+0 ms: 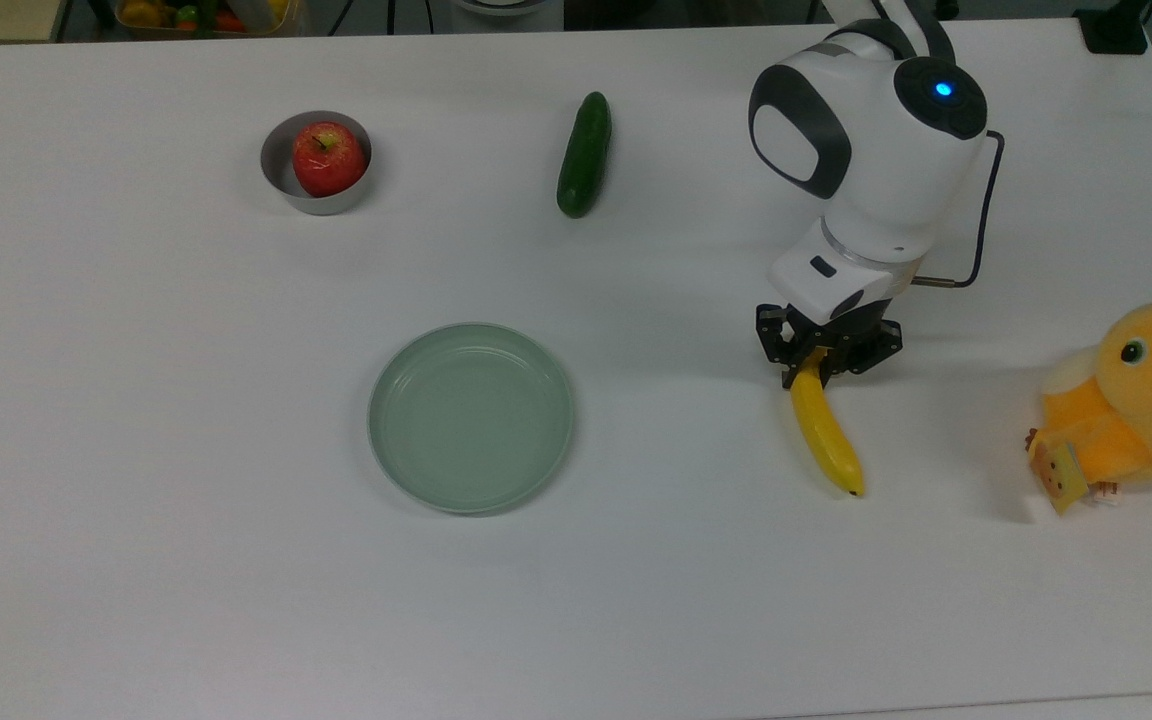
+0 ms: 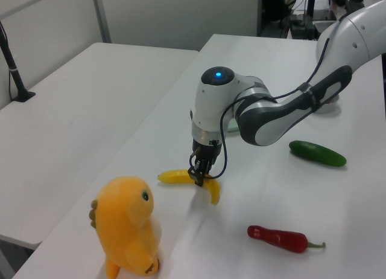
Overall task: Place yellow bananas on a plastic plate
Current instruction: 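Close the gripper on the banana's middle, then lift the banana and carry it over the light green plate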
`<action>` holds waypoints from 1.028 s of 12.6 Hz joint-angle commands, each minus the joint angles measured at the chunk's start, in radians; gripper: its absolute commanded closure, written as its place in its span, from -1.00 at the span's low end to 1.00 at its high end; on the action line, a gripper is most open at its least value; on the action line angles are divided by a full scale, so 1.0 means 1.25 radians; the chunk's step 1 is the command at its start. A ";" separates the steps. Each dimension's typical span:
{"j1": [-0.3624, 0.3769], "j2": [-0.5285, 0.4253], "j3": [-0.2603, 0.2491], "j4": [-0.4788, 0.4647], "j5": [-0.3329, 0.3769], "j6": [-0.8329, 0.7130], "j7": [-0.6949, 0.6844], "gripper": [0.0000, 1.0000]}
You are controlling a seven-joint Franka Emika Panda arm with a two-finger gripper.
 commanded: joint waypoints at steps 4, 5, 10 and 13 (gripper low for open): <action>-0.045 -0.104 -0.003 -0.046 -0.013 0.008 0.018 0.46; -0.062 -0.132 -0.003 -0.071 -0.013 0.008 0.016 0.46; -0.180 -0.328 -0.013 -0.258 0.003 0.008 -0.067 0.44; -0.211 -0.314 -0.053 -0.295 0.001 0.013 -0.105 0.44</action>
